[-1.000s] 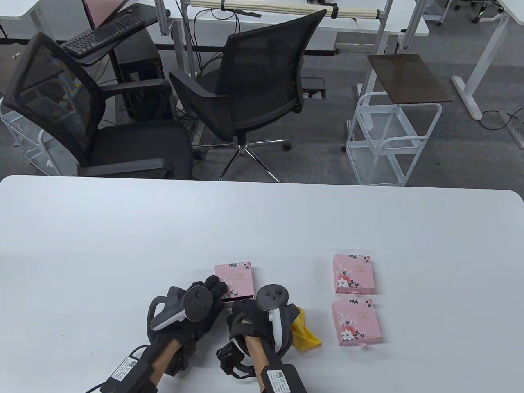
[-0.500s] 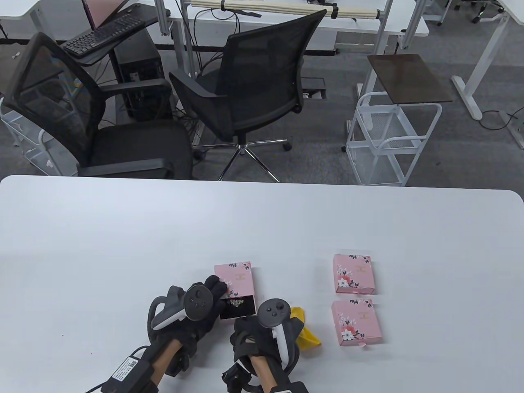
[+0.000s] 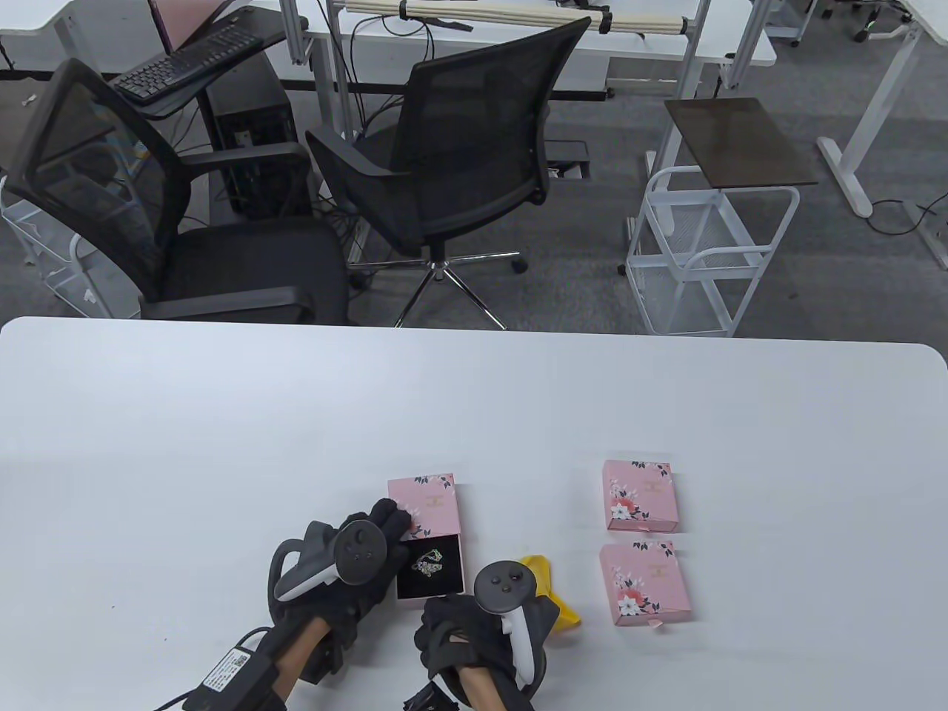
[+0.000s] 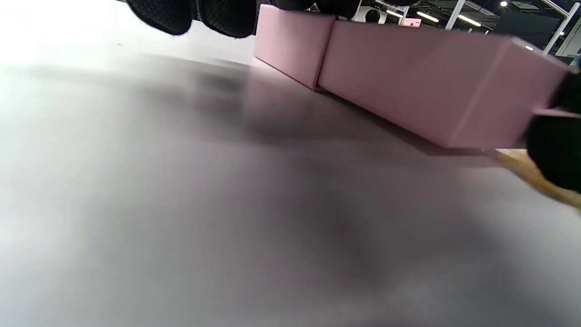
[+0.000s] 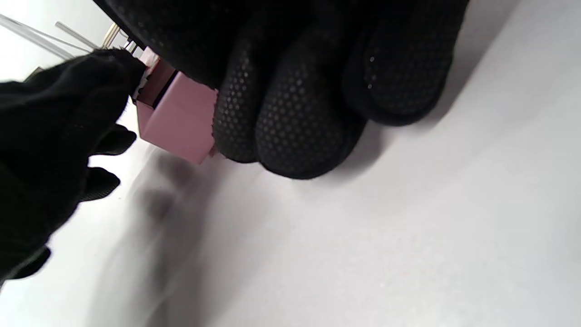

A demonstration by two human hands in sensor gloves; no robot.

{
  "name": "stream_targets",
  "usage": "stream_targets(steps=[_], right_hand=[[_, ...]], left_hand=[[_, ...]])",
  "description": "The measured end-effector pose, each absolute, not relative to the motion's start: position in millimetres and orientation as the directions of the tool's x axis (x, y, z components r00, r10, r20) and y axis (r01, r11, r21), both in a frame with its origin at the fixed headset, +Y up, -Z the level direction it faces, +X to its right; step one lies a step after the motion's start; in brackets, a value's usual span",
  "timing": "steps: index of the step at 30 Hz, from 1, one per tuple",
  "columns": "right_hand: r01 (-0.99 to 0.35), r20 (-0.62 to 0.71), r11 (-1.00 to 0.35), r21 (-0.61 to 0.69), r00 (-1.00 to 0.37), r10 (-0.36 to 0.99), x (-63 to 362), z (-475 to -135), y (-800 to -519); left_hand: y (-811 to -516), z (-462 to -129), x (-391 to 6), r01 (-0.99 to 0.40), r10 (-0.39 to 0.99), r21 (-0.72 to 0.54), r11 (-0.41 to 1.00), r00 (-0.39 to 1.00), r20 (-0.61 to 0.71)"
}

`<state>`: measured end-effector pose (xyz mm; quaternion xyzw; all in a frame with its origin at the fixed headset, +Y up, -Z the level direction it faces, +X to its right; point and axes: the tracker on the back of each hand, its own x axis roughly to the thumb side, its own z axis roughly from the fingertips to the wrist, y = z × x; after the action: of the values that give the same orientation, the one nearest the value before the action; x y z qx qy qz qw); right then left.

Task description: Dust necklace

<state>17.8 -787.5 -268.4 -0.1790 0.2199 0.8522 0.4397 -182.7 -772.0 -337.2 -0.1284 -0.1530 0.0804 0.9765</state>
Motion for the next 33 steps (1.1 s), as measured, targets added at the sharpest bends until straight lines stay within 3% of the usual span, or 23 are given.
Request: stream_targets(steps=[15,19,24,27,33], right_hand=[[-0.785,-0.434,-0.551,0.282,-0.617,0.656,17.3,-261.3,-784.2],[-0.709,-0.324,-0.634,0.309,-0.705,0.631,22.9,-266.0,-762.4],[-0.648,-0.204,-0.722,0.243,-0.762,0.614,24.8,-280.4,-733.1],[-0.567,-0.068,-0.811,0.142,-0.823,0.563,15.0,-294.9,-729.0],[-0.229,0.144,-0.971,0.073,-0.961,0.237,-11.5,-301.0,-739.8]], left_hand=[[-772.7,-335.5,-183.7,-0.112,0.181,-0.242,0.964,0.942,0.284],[-755.9,-331.9,-189.3,-0.188,0.233,-0.181,0.965,0.932,0.278],[-720.9,-318.6,-201.6,-0.281,0.288,-0.065,0.957,0.913,0.29],[-706.8,-304.1,-206.1,-0.345,0.329,-0.003,0.939,0.892,0.31],[-712.3,-289.5,-213.2,-0.35,0.339,-0.018,0.937,0.892,0.299]])
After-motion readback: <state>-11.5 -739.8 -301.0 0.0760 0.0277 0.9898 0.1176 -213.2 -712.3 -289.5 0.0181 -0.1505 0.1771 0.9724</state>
